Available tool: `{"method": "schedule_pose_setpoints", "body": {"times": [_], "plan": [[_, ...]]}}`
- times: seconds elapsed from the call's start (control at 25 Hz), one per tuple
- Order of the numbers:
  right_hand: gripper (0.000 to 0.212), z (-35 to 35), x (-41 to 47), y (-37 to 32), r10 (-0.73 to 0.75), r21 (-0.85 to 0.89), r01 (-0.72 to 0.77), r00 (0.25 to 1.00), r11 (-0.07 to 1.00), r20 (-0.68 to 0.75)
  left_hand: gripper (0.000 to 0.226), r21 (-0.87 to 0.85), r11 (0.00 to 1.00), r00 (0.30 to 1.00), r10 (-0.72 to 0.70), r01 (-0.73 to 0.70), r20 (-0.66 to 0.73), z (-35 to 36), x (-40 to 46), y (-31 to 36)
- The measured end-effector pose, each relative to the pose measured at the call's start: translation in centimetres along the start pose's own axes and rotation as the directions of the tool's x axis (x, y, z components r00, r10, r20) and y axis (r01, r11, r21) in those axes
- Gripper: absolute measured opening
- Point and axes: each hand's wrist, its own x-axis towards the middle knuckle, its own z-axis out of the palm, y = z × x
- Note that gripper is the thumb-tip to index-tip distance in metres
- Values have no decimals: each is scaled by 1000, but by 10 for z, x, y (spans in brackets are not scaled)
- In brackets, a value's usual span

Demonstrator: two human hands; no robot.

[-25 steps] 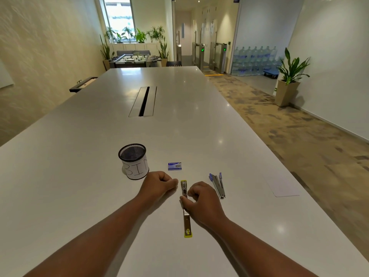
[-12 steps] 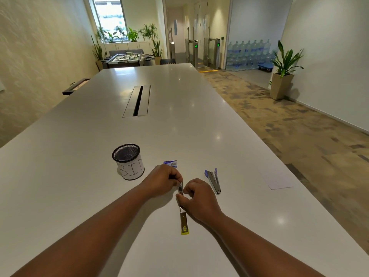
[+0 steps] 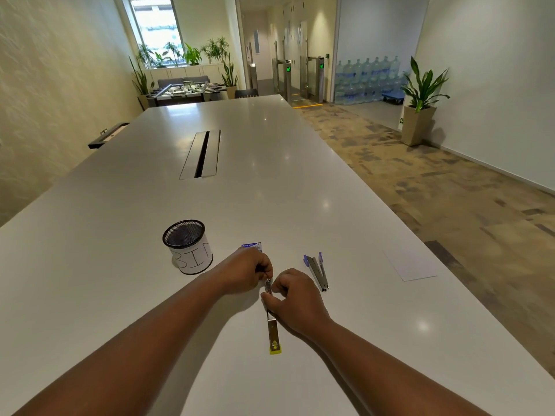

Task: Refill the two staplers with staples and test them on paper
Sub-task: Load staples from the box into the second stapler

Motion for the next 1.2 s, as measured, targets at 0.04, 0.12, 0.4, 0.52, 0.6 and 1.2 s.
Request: {"method": "schedule_pose_setpoints", "body": {"times": [0.04, 0.12, 0.4, 0.52, 0.6, 1.2], "plan": [[21, 0, 0, 0, 2, 0, -2, 1000, 1000, 2, 19, 13, 1000, 1000, 8, -8, 5, -2, 1, 0], [21, 0, 0, 0, 3, -2, -3, 1000, 1000, 6, 20, 35, 999, 1000, 18, -19, 18, -4, 4, 0], [21, 1, 1, 2, -13, -4, 13, 1000, 1000, 1, 20, 70, 997, 997, 12, -18, 79, -6, 12, -1], [22, 2, 2, 2, -15, -9, 15, 1000, 1000, -14, 19, 42, 999, 996, 6, -10, 90, -7, 12, -1], [23, 3, 2, 2, -12, -21, 11, 1000, 1000, -19, 19, 24, 1000, 996, 7, -9, 91, -7, 12, -2], [24, 2, -1, 0, -9, 4, 9, 1000, 1000, -19, 19, -486, 865, 984, -171, 125, -51, 9, -8, -9]]}}
